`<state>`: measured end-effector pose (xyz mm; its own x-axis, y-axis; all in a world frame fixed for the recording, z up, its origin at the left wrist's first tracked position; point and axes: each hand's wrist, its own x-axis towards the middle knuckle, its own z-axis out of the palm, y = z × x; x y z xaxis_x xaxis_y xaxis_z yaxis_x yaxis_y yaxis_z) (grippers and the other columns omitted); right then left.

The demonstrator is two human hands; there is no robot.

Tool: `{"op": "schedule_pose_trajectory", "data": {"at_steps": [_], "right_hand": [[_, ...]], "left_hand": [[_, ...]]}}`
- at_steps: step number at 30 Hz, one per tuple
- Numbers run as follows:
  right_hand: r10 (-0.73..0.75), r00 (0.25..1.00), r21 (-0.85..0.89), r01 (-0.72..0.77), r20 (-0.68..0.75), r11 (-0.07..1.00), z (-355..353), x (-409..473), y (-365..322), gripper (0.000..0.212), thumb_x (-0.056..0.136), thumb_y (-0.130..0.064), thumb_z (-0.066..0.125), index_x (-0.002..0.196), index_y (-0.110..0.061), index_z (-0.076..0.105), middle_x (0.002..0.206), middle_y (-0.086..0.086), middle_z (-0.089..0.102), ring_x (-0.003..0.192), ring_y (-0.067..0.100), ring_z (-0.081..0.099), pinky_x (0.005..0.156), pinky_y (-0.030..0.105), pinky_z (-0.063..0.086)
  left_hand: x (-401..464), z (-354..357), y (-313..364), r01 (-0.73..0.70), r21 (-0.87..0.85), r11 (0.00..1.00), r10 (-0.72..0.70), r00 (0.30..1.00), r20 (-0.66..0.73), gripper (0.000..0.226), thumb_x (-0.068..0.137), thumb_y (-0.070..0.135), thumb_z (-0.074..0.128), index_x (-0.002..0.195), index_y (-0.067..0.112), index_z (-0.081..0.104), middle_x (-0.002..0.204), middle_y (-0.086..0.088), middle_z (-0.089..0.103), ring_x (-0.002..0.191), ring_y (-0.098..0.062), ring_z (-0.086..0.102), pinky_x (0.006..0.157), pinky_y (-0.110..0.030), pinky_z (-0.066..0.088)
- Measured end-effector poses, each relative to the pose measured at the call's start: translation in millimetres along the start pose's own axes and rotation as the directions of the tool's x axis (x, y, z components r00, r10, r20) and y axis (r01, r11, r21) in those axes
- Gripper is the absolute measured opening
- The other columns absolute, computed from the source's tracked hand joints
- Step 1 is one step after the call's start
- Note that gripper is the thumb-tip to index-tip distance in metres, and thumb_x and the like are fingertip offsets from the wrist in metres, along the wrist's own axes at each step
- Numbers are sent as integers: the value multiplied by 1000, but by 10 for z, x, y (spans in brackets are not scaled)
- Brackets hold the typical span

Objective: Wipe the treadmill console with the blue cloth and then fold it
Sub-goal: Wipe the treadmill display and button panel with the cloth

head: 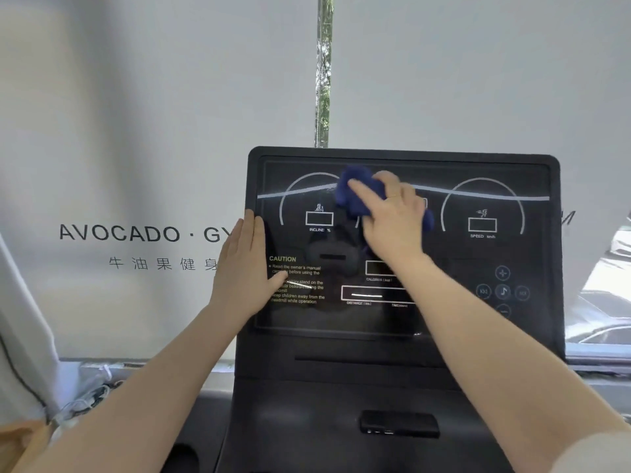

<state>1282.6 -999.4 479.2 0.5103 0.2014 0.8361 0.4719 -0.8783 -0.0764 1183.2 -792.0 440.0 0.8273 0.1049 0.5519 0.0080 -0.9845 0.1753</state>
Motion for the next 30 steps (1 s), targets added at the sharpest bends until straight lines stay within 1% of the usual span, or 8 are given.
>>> {"op": "schedule_pose_trajectory", "data": {"at_steps": [4,6,10,14,17,20,26,30], "right_hand": [[245,969,-27,-245,19,969,-202,127,408,50,87,-14,54,133,-31,51,143,12,37,114,41,40,89,47,33],[227,974,59,-227,3,972,-259,114,365,48,88,-8,51,133,-24,51,140,13,39,112,37,44,88,42,39],[133,990,615,-126,34,778,-418,5,-15,26,93,-4,49,117,-12,44,94,-4,56,65,7,59,64,17,46],[71,990,655,-133,120,744,-304,-27,-343,10,95,-12,52,102,-14,45,73,-1,58,65,17,56,59,21,42],[72,992,396,-107,104,912,-74,37,-380,19,89,-17,60,105,-7,61,105,13,58,96,32,51,75,33,34],[91,994,254,-72,-65,965,-80,122,-325,24,85,-7,57,108,-8,61,109,17,53,92,36,51,71,38,39],[-214,977,53,212,27,976,-7,-101,-351,19,78,-1,59,97,2,61,110,21,58,84,38,55,65,37,51],[-167,985,-24,168,45,986,187,-321,-467,53,91,-36,40,131,-2,51,138,20,46,119,37,47,102,46,37]], "left_hand": [[-100,55,142,1,-53,999,-1,1000,-13,96,83,42,62,148,7,0,157,-9,-8,144,-24,-2,115,-32,6],[-108,75,184,20,-61,998,-20,1000,-3,98,82,44,62,148,8,-1,157,-8,-8,145,-23,-2,115,-31,7],[-137,63,205,40,-86,995,-40,999,9,100,81,47,63,148,8,0,157,-7,-8,145,-22,-1,115,-31,8],[-154,-8,176,11,-80,997,-12,1000,-13,101,79,44,67,148,7,3,157,-9,-5,144,-23,0,115,-30,6],[-146,-27,113,2,-63,998,-2,1000,-2,101,79,44,67,148,7,3,157,-10,-4,144,-24,0,115,-30,6],[-152,-2,41,9,-56,998,-8,1000,23,103,78,47,66,148,7,2,157,-9,-5,145,-23,0,115,-31,7],[-176,72,-6,-31,-56,998,34,998,52,104,78,49,67,148,8,2,157,-9,-5,144,-25,1,116,-34,8],[-187,116,-79,-75,-17,997,75,997,18,106,76,50,67,148,7,2,157,-11,-5,144,-26,0,116,-35,6]]}}
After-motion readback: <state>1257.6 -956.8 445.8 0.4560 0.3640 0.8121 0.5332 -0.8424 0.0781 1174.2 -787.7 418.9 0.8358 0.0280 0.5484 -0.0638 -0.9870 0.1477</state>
